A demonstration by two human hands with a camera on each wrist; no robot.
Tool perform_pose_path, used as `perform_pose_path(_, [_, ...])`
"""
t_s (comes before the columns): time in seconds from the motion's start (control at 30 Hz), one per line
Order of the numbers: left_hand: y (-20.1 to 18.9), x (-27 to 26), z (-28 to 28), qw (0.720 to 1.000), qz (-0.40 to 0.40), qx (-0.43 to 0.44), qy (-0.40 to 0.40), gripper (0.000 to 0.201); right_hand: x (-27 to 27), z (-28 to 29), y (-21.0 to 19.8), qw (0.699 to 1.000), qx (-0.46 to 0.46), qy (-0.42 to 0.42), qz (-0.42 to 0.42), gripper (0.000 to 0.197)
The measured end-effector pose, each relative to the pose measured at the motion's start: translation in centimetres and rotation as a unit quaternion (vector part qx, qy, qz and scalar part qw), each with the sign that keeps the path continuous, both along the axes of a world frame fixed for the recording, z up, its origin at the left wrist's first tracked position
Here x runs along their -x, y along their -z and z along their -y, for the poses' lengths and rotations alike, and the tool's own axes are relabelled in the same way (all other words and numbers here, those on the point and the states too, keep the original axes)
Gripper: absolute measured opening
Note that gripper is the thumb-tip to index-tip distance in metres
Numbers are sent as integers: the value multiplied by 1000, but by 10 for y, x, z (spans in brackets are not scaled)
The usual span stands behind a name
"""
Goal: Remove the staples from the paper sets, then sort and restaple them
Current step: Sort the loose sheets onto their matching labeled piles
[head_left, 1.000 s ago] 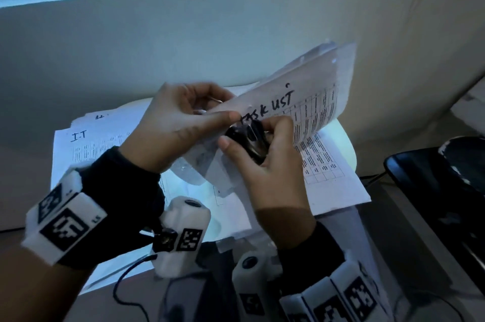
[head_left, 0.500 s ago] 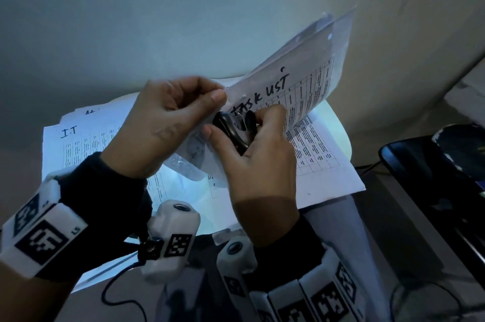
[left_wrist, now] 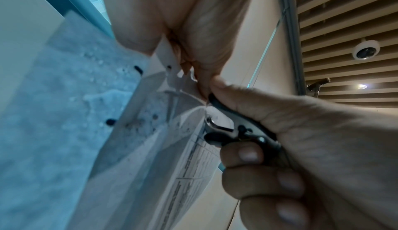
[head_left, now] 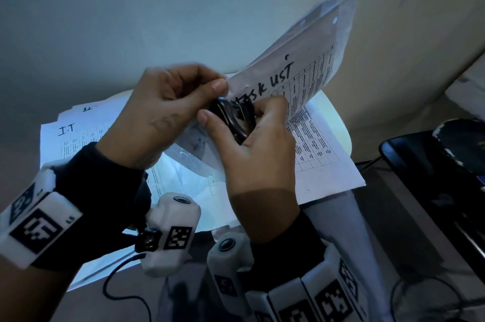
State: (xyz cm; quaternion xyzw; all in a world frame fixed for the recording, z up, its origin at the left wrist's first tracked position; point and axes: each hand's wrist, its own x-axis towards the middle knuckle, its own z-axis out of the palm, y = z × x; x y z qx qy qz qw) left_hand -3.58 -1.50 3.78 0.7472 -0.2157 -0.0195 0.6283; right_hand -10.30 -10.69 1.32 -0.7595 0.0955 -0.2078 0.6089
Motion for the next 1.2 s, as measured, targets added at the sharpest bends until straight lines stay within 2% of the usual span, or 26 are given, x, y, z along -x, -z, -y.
perform_pose_path(0.37, [-3,-1,-1,999,-32,8,34,13,1,-1,-1,1000,-5,-15,16,48])
perform_pose_path(0.47, [-2,-1,-2,998,-42,17,40,10,-2,1,1,999,-39,-17,34,46])
perform_pose_path(0.6, [1,-5,-3,997,-49,10,54,17,-4,3,6,995,-80,-26,49,44])
perform_pose_path(0.97, [5,-3,-6,998,-47,4,44,9,-5,6,13,980,-178,-53,69,34])
perform_pose_path(1.2, [4,-2,-5,999,-35,3,39,11,-11,7,21,978,-186,-26,88,33])
